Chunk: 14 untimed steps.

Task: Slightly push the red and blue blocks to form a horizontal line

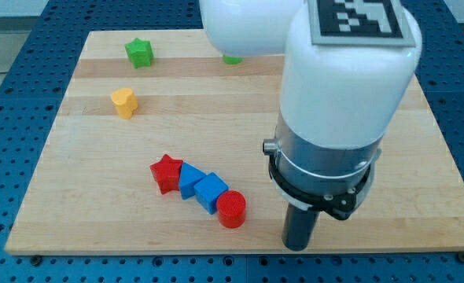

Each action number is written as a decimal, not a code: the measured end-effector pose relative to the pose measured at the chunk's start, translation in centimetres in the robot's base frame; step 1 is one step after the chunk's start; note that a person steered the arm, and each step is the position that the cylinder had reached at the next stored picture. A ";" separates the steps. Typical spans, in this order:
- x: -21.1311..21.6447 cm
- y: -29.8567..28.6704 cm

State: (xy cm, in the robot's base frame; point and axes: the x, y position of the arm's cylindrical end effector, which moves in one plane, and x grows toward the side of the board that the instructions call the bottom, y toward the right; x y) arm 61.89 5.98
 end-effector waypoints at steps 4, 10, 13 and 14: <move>-2.2 -7.9; -5.6 -5.5; -4.3 -12.6; -7.7 -10.0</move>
State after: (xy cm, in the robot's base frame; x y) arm 54.16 -4.05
